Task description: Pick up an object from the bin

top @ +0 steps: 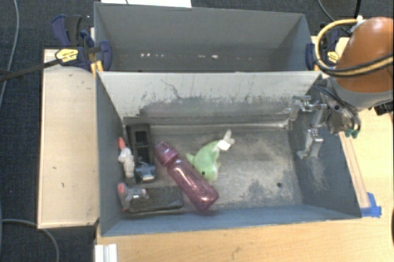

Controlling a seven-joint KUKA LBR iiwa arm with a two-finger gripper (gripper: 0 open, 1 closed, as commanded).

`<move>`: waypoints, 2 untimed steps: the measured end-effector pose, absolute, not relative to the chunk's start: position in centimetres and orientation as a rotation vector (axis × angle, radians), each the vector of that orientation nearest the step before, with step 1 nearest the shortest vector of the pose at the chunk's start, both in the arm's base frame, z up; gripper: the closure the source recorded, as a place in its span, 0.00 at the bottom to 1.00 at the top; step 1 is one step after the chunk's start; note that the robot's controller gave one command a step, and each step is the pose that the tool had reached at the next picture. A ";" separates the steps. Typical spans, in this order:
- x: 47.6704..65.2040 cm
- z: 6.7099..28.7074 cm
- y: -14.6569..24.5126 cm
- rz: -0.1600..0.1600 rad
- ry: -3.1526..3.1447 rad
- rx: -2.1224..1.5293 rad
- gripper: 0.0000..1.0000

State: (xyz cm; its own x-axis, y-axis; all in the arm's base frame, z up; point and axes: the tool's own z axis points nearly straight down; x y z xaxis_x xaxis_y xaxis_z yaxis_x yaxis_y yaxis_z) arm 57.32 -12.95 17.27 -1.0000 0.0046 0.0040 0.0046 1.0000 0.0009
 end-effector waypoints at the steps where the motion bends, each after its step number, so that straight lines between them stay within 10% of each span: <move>1: 57.5 17.8 -12.9 0.001 -3.145 -0.003 0.00; 2: 57.8 13.1 -11.2 0.004 -3.151 0.036 0.00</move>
Offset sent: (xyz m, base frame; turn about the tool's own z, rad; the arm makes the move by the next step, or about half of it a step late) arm 0.0028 0.0404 -0.1027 -0.0556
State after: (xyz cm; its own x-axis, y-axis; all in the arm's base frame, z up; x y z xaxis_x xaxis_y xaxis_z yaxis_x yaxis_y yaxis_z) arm 57.76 -11.19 13.10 -0.9997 -0.0231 -0.0091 -0.0231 0.9997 -0.0023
